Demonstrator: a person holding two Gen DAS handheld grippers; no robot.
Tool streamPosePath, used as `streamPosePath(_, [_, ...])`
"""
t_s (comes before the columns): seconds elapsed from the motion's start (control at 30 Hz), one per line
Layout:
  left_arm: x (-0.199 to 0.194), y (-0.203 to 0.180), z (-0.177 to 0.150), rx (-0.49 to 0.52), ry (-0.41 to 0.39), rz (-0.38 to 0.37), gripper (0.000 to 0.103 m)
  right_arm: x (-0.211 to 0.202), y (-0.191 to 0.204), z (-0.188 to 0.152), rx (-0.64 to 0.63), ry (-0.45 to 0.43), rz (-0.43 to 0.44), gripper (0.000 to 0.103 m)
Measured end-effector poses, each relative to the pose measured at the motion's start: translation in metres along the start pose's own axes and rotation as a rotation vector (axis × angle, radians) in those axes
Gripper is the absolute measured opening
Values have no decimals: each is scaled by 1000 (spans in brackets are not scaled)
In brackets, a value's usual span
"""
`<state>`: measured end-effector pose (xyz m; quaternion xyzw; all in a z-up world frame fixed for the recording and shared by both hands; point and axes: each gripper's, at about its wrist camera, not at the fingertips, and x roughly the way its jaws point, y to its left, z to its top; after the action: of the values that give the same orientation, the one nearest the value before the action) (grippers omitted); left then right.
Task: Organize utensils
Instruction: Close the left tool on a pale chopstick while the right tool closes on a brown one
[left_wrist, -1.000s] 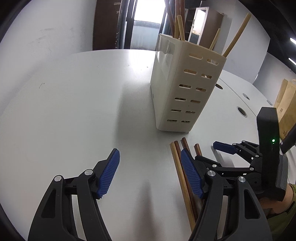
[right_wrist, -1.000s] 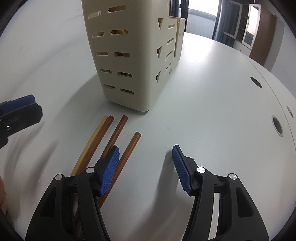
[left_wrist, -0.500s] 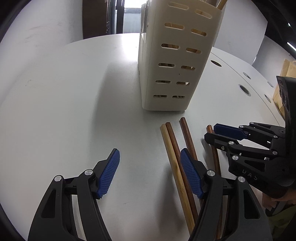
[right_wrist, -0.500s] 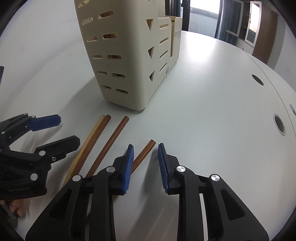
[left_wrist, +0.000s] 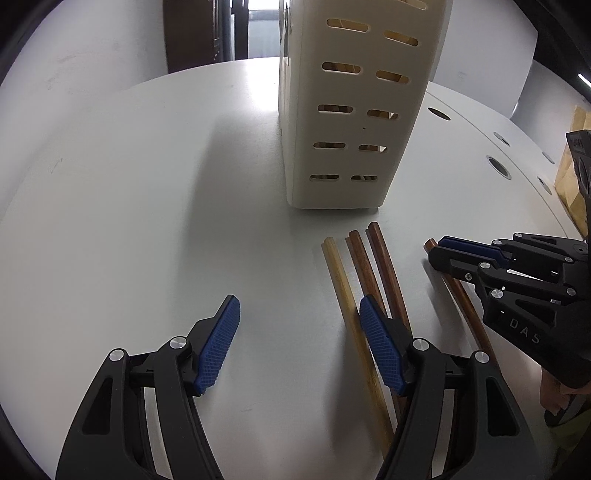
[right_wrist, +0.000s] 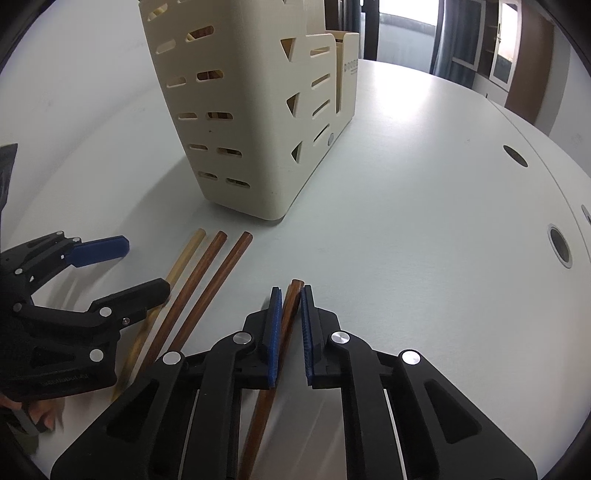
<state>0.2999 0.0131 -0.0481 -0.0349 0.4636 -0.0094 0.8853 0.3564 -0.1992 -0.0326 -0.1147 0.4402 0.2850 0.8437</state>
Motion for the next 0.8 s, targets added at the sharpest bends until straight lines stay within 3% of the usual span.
streamPosePath(0.17, [3, -3, 7, 21, 26, 25, 57, -1, 3, 0, -1, 4, 2, 10])
streamPosePath(0.23, [5, -5, 10, 40, 44, 45, 40, -3, 7, -4, 4, 5, 7, 10])
streamPosePath(0.4, [11, -9, 24, 29, 89, 30, 12, -4, 3, -2, 18, 6, 20, 8])
streamPosePath(0.57, [12, -8, 26, 40, 86, 37, 6, -4, -3, 1, 25, 5, 30, 8])
streamPosePath(0.8, [2, -1, 18, 45, 72, 25, 6, -15, -13, 8, 58, -28, 58, 8])
